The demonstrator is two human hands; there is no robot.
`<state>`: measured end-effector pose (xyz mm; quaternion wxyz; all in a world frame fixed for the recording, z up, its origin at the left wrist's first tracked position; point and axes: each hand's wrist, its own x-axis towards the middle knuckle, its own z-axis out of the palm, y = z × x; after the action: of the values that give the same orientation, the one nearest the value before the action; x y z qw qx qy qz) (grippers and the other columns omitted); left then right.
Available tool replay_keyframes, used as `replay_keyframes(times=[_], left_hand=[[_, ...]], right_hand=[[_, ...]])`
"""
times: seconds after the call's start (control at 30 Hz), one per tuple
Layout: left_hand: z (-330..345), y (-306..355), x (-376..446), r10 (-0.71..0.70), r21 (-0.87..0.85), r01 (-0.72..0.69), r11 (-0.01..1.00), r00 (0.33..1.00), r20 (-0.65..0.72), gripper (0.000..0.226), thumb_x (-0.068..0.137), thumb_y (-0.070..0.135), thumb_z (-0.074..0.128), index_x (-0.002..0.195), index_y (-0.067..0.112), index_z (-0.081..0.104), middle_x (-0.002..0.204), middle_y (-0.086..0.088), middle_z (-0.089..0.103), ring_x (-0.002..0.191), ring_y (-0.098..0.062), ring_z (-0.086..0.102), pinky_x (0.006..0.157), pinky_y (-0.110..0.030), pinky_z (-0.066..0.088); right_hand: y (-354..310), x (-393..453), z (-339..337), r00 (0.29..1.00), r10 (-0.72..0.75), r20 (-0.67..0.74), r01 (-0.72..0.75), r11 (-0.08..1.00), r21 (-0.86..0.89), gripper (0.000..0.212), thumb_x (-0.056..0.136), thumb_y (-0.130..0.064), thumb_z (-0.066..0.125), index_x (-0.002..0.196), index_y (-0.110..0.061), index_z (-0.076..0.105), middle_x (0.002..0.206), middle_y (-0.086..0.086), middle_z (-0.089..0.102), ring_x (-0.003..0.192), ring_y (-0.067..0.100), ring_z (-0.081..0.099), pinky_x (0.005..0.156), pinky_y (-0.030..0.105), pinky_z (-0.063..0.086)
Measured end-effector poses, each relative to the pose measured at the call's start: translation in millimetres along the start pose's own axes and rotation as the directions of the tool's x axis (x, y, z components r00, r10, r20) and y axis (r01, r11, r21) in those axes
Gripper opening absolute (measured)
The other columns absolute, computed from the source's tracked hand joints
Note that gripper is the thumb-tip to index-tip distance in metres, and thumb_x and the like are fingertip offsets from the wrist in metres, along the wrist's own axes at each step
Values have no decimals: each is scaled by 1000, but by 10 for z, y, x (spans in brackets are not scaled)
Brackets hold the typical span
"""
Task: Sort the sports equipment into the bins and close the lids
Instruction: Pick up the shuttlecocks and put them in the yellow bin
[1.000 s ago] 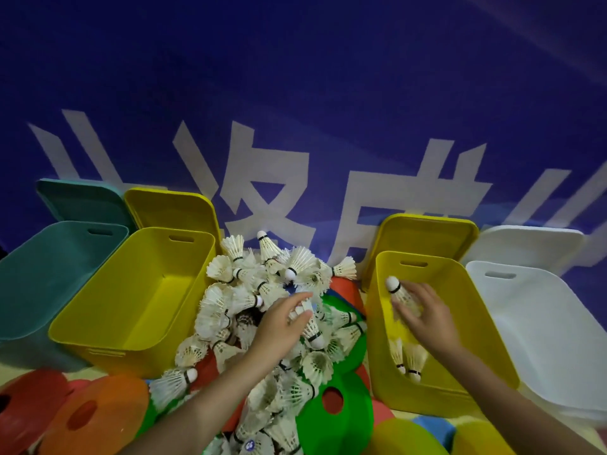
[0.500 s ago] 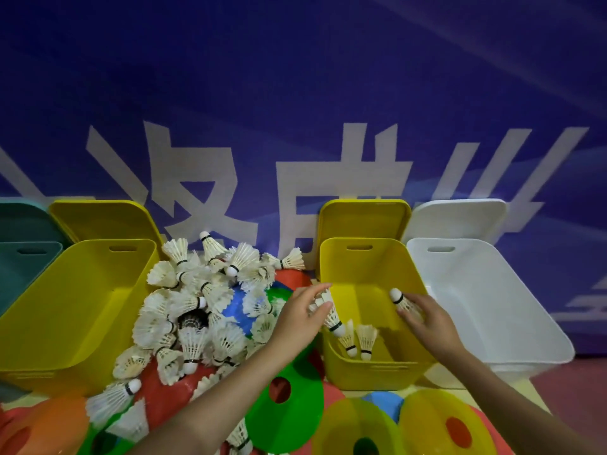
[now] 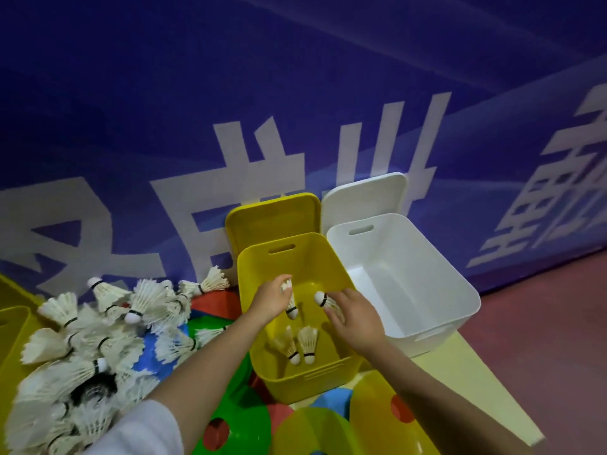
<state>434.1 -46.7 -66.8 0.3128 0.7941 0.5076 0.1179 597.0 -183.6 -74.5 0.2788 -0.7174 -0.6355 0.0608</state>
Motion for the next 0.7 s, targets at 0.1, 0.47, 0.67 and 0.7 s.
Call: replay_keyframes(times=[0.1, 0.47, 0.67, 0.7], left_hand=[[139, -158, 236, -55, 35, 54, 998, 998, 42, 41, 99, 27, 47, 139, 20, 45, 133, -14, 55, 112, -34, 55, 80, -35, 46], [330, -565, 537, -269, 295, 185, 937, 922, 279, 54, 96, 33, 50, 145, 16, 35, 145, -14, 43, 126, -32, 47, 96, -36, 44], [18, -271, 239, 47, 231, -68, 971, 994, 97, 42, 94, 26, 50, 136, 22, 48, 136, -11, 50, 124, -30, 46, 101, -37, 39], [-80, -235, 153, 117, 284, -116, 952, 993, 15, 42, 93, 25, 50, 135, 23, 50, 137, -9, 49, 127, -29, 42, 106, -39, 34]], right_hand=[[21, -3, 27, 1000, 11, -14, -10, 1000, 8, 51, 89, -53, 36, 118, -21, 63, 92, 3, 60, 85, 22, 58, 68, 28, 40], [62, 33, 105, 1000, -8, 29, 10, 997, -73, 43, 87, -48, 42, 115, -22, 63, 89, 2, 59, 82, 24, 56, 67, 34, 43], [43, 6, 86, 998, -53, 32, 56, 992, -117, 43, 88, -49, 41, 113, -22, 63, 88, 1, 60, 80, 23, 57, 66, 32, 43], [36, 0, 78, 997, -68, 46, 73, 989, -131, 45, 88, -49, 40, 114, -22, 63, 89, 0, 61, 80, 23, 58, 66, 32, 43]])
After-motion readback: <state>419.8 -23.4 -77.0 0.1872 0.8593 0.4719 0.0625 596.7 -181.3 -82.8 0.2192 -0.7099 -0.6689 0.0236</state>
